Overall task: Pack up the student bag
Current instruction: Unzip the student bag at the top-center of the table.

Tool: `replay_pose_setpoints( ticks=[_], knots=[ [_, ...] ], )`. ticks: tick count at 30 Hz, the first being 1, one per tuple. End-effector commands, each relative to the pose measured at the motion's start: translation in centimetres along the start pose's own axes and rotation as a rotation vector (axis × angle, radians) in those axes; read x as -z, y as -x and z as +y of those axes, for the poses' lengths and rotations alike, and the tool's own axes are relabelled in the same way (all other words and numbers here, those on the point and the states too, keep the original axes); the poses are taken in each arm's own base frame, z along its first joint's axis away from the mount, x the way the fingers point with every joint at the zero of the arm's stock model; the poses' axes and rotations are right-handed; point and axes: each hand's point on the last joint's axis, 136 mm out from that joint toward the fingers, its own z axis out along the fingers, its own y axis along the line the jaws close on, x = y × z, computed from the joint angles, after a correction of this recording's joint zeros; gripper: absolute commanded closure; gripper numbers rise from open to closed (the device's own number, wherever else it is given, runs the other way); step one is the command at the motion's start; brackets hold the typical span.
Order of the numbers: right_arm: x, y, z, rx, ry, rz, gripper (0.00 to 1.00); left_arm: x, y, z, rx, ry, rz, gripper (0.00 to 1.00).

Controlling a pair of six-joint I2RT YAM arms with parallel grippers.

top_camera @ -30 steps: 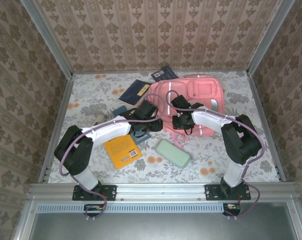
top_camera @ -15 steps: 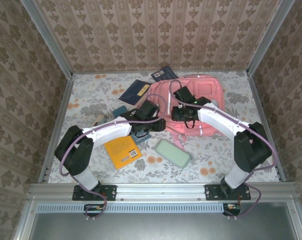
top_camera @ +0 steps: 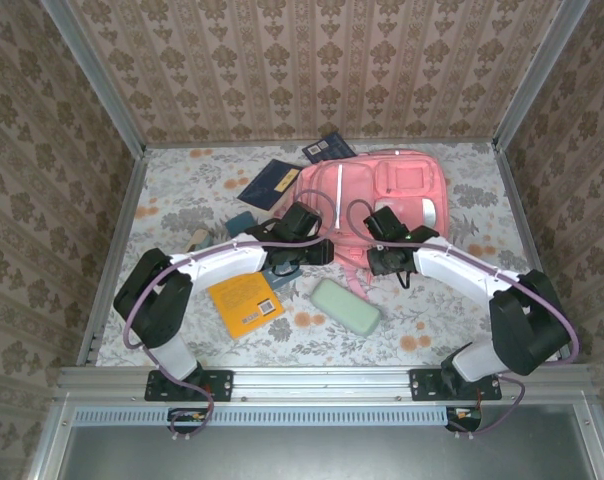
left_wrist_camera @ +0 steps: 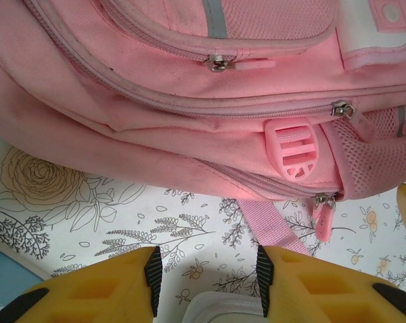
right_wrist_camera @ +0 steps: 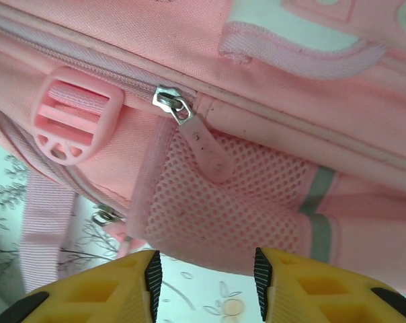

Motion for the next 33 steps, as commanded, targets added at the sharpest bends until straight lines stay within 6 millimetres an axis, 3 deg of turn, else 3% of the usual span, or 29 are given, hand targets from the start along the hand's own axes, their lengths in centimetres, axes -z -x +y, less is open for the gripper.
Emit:
replay_pose_setpoints(
  ticks=[1, 6, 12, 17, 19, 22, 32, 33],
  knots=[
    [0.9, 0.4, -1.3, 0.193, -0.102, -0.043, 0.53, 0.1, 0.6, -0.8, -0.014, -0.011, 0.001, 0.56],
    [-0.5, -1.6, -0.2, 0.390, -0.098, 0.025, 0.52, -0.1, 0.8, -1.1, -0.018, -0.016, 0.002, 0.56],
    [-2.9, -1.7, 0.7, 0.483, -0.127, 0.083, 0.51, -0.1, 0.8, -1.1, -0.016, -0.018, 0.003, 0.56],
    [-3.9, -1.5, 1.0, 0.500, -0.144, 0.084, 0.57, 0.0, 0.7, -1.1, -0.016, -0.016, 0.002, 0.56],
    [-3.6, -0.9, 1.0, 0.496, -0.149, 0.064, 0.66, 0.0, 0.7, -1.1, -0.014, -0.017, 0.001, 0.56],
    [-2.6, 0.1, 1.1, 0.488, -0.136, 0.010, 0.99, 0.0, 0.6, -1.1, -0.012, -0.021, 0.002, 0.56],
    [1.7, 2.8, 1.5, 0.389, -0.058, -0.179, 1.00, 0.3, 1.0, -2.0, -0.004, -0.061, -0.021, 0.56],
    [2.8, 3.5, 1.3, 0.366, -0.042, -0.219, 1.00, 0.3, 1.0, -2.2, -0.004, -0.075, -0.022, 0.56]
  ],
)
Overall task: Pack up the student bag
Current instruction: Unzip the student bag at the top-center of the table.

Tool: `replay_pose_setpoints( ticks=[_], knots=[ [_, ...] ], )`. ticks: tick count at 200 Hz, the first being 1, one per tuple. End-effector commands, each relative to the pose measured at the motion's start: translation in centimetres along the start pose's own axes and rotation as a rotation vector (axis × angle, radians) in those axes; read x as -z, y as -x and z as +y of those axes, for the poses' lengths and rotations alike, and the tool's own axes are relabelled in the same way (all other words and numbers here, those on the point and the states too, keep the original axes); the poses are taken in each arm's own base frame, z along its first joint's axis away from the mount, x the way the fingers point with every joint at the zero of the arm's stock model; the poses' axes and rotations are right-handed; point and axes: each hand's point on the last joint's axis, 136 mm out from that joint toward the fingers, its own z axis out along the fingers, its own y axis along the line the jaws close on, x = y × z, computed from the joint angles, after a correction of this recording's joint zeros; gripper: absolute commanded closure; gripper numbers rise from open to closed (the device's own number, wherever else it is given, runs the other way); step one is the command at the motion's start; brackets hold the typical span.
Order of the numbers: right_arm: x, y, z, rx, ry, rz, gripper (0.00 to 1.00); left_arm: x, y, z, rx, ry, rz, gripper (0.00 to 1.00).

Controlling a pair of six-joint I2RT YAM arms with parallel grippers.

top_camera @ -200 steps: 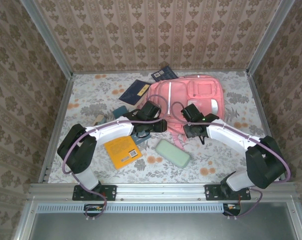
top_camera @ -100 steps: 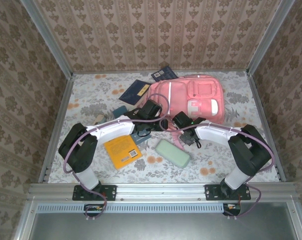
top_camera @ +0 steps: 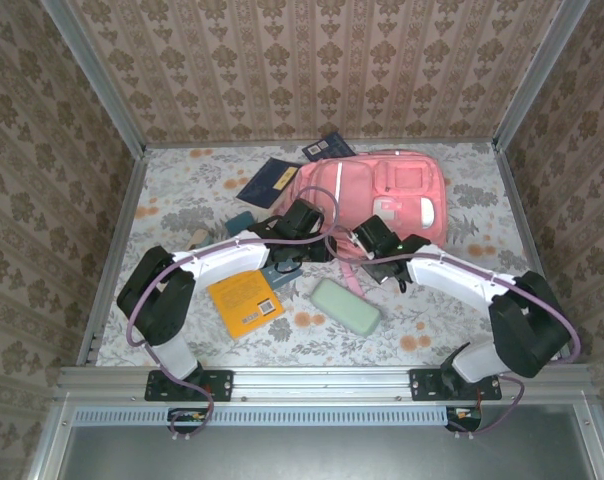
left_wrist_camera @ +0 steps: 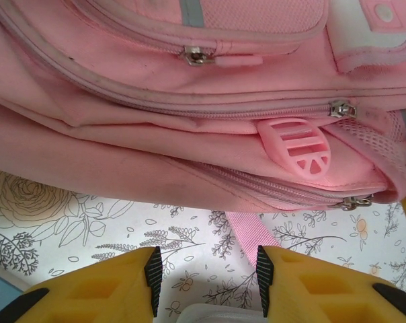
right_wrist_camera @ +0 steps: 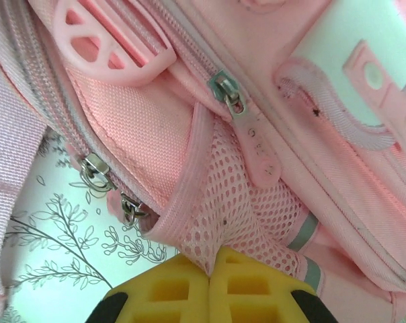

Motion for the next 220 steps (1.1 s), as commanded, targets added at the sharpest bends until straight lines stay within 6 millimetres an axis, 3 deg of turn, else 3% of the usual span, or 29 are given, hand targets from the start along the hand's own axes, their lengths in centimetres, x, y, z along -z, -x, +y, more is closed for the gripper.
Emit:
replay_pose_setpoints(
  ticks=[1, 67, 109, 140, 220],
  knots=[
    [2.4, 2.9, -0.9, -0.082, 0.031, -0.145, 1.00, 0.5, 0.3, -1.9, -0.005, -0.078, -0.019, 0.56],
    [4.1, 5.1, -2.0, -0.210, 0.144, -0.198, 1.00, 0.1, -0.1, -6.5, -0.154, -0.216, -0.083, 0.60],
    [4.4, 5.2, -2.4, -0.267, 0.175, -0.202, 1.00, -1.2, -1.1, -7.2, -0.206, -0.227, -0.084, 0.62],
    [4.6, 5.2, -2.5, -0.307, 0.208, -0.204, 1.00, -2.3, -1.6, -6.5, -0.210, -0.196, -0.082, 0.62],
    [5.3, 5.9, -2.0, -0.408, 0.324, -0.220, 1.00, -4.3, 0.0, -6.7, -0.234, -0.164, -0.220, 0.63]
  ],
)
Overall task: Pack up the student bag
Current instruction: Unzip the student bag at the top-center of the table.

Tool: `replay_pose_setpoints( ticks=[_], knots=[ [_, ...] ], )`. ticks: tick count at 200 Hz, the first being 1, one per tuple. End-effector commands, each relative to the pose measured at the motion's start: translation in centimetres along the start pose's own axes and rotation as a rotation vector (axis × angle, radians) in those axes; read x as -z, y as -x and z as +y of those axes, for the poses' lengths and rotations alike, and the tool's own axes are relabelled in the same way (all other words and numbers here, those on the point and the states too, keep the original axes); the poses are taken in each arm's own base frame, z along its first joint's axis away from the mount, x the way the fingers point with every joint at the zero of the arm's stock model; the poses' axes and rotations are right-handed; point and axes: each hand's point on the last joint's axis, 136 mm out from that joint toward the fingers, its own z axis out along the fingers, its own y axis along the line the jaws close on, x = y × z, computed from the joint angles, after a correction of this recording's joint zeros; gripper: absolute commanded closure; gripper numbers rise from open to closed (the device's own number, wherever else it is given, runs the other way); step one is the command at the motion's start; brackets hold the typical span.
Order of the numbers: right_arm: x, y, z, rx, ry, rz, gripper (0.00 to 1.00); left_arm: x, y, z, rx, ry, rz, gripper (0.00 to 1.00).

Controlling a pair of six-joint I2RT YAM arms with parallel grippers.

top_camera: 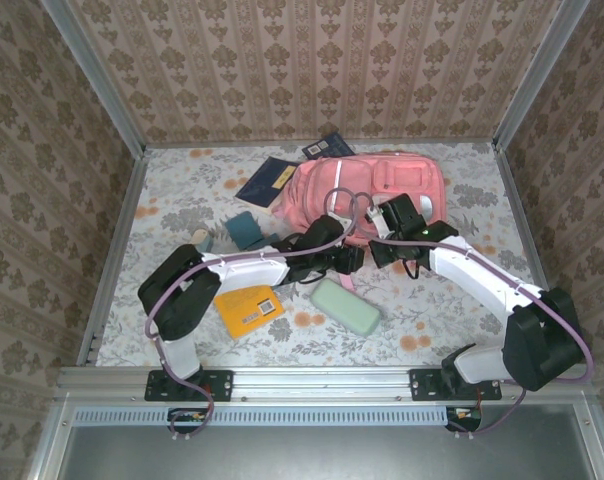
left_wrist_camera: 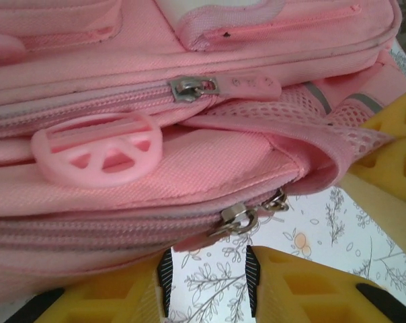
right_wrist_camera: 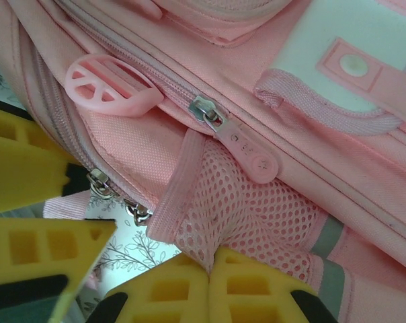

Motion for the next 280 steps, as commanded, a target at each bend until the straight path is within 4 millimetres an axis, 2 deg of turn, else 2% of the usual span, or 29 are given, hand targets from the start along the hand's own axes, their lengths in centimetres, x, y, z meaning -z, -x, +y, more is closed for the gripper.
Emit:
replay_pose_setpoints(
  ticks=[1, 28, 47, 71, 117, 153, 213, 240, 244, 250, 257, 267, 271, 280],
  knots=[
    [2.5, 3.6, 1.2, -0.057, 0.085, -0.119, 1.00, -0.8, 0.8, 0.3, -0.037, 0.019, -0.082, 0.63],
    [2.7, 3.5, 1.4, -0.070, 0.099, -0.115, 1.00, -1.1, 1.7, 0.2, -0.037, 0.026, -0.113, 0.65],
    [2.8, 3.4, 1.3, -0.076, 0.102, -0.114, 1.00, -1.2, 1.8, 0.6, -0.041, 0.050, -0.114, 0.76],
    [2.9, 3.3, 0.9, -0.088, 0.097, -0.120, 1.00, -0.5, 1.6, 1.1, -0.042, 0.082, -0.111, 1.00],
    [2.6, 2.0, -0.5, -0.123, 0.065, -0.104, 1.00, 2.0, 0.8, 3.4, -0.046, 0.182, -0.098, 1.00],
    [2.1, 0.8, -2.3, -0.179, 0.019, -0.078, 1.00, 3.7, 0.8, 6.5, 0.006, 0.259, -0.087, 1.00],
    [1.5, -0.3, -4.0, -0.197, -0.021, -0.055, 1.00, 5.8, 1.2, 10.4, 0.024, 0.336, -0.038, 1.00],
    [1.5, 0.1, -3.5, -0.187, 0.012, -0.076, 1.00, 5.9, 1.7, 10.5, 0.021, 0.271, -0.010, 1.00],
    [1.5, 0.2, -3.4, -0.189, 0.021, -0.082, 0.94, 5.8, 1.8, 10.2, 0.015, 0.254, -0.005, 1.00],
    [1.6, 0.4, -3.1, -0.196, 0.036, -0.092, 0.79, 5.7, 2.0, 9.6, 0.004, 0.223, 0.002, 1.00],
    [1.8, 0.7, -2.9, -0.208, 0.051, -0.104, 0.68, 5.4, 2.2, 8.7, -0.006, 0.187, 0.011, 1.00],
    [2.0, 1.1, -2.7, -0.232, 0.064, -0.125, 0.58, 5.0, 2.4, 7.4, -0.025, 0.147, 0.023, 1.00],
    [2.1, 1.2, -2.6, -0.240, 0.073, -0.133, 0.49, 4.8, 2.4, 6.9, -0.034, 0.134, 0.028, 1.00],
    [2.5, 1.4, -2.3, -0.261, 0.090, -0.153, 0.43, 4.4, 2.4, 5.7, -0.053, 0.111, 0.040, 1.00]
  ],
)
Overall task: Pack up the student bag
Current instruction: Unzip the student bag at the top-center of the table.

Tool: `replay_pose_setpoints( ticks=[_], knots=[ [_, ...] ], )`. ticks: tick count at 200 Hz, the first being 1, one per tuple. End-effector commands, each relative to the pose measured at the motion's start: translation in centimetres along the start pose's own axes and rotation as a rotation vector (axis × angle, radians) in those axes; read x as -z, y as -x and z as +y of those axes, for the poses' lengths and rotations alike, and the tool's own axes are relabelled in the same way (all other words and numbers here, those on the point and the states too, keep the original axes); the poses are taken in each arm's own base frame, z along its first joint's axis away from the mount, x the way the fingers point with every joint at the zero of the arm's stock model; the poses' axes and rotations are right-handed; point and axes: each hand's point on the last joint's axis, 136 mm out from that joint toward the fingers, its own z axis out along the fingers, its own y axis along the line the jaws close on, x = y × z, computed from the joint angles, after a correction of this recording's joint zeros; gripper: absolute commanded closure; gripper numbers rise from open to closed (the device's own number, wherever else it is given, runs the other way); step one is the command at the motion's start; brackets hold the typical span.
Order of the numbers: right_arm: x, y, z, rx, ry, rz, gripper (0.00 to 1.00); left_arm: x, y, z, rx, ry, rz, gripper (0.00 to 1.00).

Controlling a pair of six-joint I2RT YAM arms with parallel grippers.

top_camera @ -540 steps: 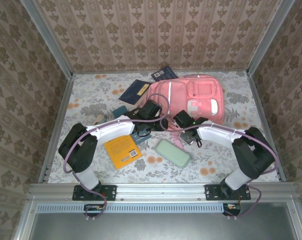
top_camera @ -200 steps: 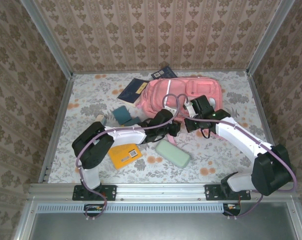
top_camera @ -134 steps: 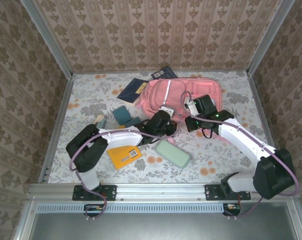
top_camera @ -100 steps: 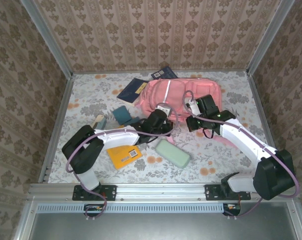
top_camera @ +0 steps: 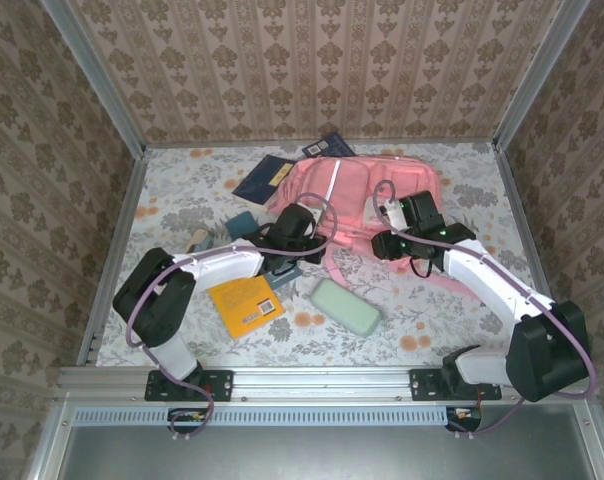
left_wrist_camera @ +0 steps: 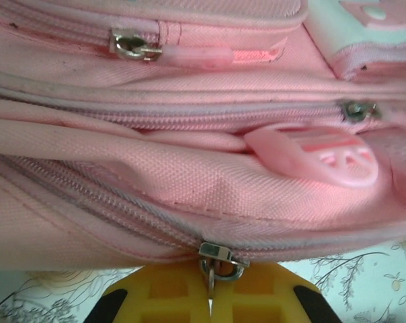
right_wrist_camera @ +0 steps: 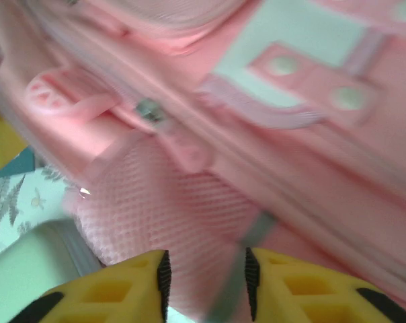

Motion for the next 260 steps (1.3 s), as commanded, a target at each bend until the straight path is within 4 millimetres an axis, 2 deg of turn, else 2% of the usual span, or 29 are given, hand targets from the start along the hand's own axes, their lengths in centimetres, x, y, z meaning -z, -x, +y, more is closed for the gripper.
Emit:
replay_pose_setpoints(
  ticks=[1, 30, 39, 51, 75, 93, 114, 129, 148, 180, 190, 216, 227, 234, 247, 259, 260],
  knots=[
    [1.4, 1.2, -0.5, -0.071, -0.014, -0.084, 0.43, 0.4, 1.3, -2.1, -0.059, -0.052, 0.014, 1.00],
    [2.2, 0.4, -0.8, -0.194, -0.019, -0.132, 0.40, 0.1, 1.3, -5.4, -0.081, -0.125, 0.025, 1.00],
    [2.5, -0.2, -1.5, -0.279, -0.052, -0.140, 0.38, 0.0, 1.4, -6.3, -0.079, -0.150, 0.027, 1.00],
    [3.2, -1.3, -2.5, -0.392, -0.102, -0.143, 0.30, -0.3, 1.3, -7.5, -0.083, -0.182, 0.036, 1.00],
    [3.6, -2.6, -1.9, -0.628, -0.006, -0.187, 0.28, -0.8, 1.1, -9.7, -0.110, -0.225, 0.060, 1.00],
    [3.1, -4.3, -1.7, -0.863, 0.051, -0.203, 0.32, -1.3, 0.9, -10.9, -0.122, -0.254, 0.078, 1.00],
    [2.2, -5.4, -1.0, -1.070, 0.166, -0.226, 0.34, -1.8, 0.6, -11.9, -0.130, -0.285, 0.099, 1.00],
    [1.6, -5.8, -1.2, -1.165, 0.211, -0.259, 0.32, -2.1, 0.2, -12.2, -0.138, -0.297, 0.115, 1.00],
    [0.9, -6.2, -1.8, -1.238, 0.216, -0.296, 0.21, -2.1, -0.3, -12.4, -0.146, -0.303, 0.129, 1.00],
    [0.1, -4.8, -2.6, -1.297, 0.258, -0.380, 0.17, -1.5, -0.9, -12.3, -0.155, -0.296, 0.142, 1.00],
    [0.1, -3.7, -2.7, -1.290, 0.282, -0.413, 0.16, -1.4, -1.2, -12.1, -0.157, -0.288, 0.148, 1.00],
    [-1.4, -2.0, -2.8, -1.292, 0.300, -0.385, 0.14, -1.2, -1.8, -11.7, -0.157, -0.278, 0.159, 1.00],
    [-2.3, -1.5, -2.7, -1.293, 0.307, -0.355, 0.17, -1.0, -1.9, -11.7, -0.159, -0.277, 0.161, 1.00],
    [-2.9, -1.3, -2.7, -1.298, 0.308, -0.333, 0.24, -0.9, -1.9, -11.6, -0.162, -0.272, 0.159, 1.00],
    [-3.8, -1.0, -2.8, -1.297, 0.308, -0.308, 0.40, -0.9, -1.9, -11.3, -0.163, -0.256, 0.158, 1.00],
    [-4.0, -0.7, -2.9, -1.275, 0.291, -0.295, 0.61, -0.8, -2.0, -10.8, -0.159, -0.229, 0.160, 1.00],
    [-4.0, -0.8, -3.0, -1.273, 0.286, -0.292, 0.65, -0.9, -2.0, -10.8, -0.159, -0.228, 0.162, 1.00]
  ],
)
